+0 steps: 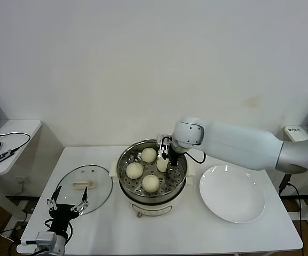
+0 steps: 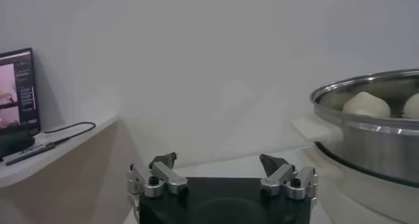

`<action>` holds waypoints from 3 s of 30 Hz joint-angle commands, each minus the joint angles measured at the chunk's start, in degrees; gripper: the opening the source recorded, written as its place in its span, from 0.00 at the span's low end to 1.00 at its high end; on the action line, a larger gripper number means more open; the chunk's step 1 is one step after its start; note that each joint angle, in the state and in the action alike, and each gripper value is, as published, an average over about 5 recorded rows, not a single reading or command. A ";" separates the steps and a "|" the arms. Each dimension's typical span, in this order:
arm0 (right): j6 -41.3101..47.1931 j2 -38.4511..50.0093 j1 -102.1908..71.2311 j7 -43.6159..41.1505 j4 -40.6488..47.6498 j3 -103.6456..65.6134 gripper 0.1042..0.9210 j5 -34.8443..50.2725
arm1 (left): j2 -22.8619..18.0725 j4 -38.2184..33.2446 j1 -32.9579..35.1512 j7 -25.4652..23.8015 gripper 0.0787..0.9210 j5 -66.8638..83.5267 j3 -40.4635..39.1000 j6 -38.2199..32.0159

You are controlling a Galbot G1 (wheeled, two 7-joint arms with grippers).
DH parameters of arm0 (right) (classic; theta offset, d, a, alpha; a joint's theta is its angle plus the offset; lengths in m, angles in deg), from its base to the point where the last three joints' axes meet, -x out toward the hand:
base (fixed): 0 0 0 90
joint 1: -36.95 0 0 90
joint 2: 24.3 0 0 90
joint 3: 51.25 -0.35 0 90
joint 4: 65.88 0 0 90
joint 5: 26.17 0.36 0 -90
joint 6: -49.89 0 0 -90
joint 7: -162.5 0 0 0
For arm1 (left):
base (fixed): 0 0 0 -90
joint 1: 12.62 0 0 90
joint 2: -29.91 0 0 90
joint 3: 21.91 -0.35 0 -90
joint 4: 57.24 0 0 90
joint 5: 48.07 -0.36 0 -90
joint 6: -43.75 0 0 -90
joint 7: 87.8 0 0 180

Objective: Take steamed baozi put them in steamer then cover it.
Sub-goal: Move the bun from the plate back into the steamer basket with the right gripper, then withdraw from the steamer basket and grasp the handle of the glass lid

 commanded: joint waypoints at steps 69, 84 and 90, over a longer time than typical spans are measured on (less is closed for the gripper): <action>-51.97 -23.16 -116.53 33.21 -29.22 -128.05 0.88 -17.10 | 15.38 29.30 -15.40 0.26 0.88 -77.81 -3.92 -11.93; -54.57 -26.32 -117.42 33.53 -29.10 -128.11 0.88 -19.12 | 15.90 38.61 -25.69 0.54 0.88 -77.61 -7.59 -12.21; -55.26 -26.84 -117.82 33.51 -28.92 -128.72 0.88 -19.43 | 14.89 41.69 -28.94 0.56 0.88 -77.76 -10.09 -12.15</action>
